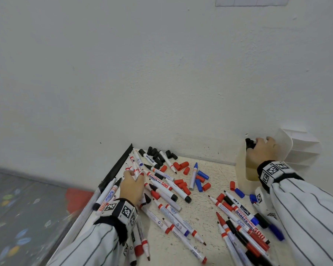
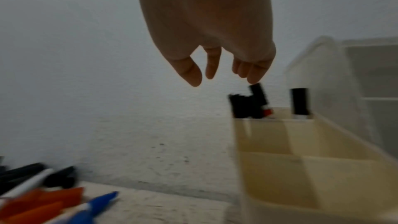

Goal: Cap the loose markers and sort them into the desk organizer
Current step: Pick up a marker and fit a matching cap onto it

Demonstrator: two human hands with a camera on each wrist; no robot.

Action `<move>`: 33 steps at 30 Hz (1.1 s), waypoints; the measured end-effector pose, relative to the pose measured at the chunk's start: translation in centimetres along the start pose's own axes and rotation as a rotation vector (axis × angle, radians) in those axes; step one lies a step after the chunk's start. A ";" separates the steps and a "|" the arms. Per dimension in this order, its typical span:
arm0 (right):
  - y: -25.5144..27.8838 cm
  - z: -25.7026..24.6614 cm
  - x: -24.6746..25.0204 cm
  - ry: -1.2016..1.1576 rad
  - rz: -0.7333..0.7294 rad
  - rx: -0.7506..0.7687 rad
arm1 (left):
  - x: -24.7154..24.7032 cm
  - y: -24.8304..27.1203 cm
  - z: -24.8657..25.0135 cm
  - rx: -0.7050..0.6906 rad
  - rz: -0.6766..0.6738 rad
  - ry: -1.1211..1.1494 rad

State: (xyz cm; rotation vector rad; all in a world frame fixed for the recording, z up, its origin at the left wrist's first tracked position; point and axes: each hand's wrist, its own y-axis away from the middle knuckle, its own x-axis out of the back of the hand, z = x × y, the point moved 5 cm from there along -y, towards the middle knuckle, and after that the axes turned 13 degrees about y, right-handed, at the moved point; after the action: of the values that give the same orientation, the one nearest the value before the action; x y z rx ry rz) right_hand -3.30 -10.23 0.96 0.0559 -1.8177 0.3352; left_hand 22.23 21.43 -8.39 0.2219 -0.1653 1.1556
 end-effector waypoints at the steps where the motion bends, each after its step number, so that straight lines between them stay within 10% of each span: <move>1: 0.6 -1.1 0.1 -0.002 0.028 0.032 | 0.1 -0.1 0.0 0.000 0.006 -0.002; 4: 2.9 -5.8 -0.4 -0.051 0.014 0.253 | 1.0 -0.2 0.5 -0.017 0.032 0.022; 12: 15.7 -18.0 -6.2 0.037 -0.786 0.885 | 4.1 -0.4 0.3 -0.002 0.046 0.047; 24: 21.8 -23.4 -10.5 0.380 -0.573 1.057 | 7.5 -0.4 -0.7 0.020 0.035 0.097; 33: 20.6 -22.9 -8.8 -0.040 -0.487 0.940 | 6.7 0.7 0.0 -0.057 -0.083 -0.028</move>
State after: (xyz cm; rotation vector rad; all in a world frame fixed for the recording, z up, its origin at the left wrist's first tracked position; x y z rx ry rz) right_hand 16.24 14.16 -6.14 1.1372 -1.4771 0.8042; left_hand 24.18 27.65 -6.73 0.1927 -0.2120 1.0638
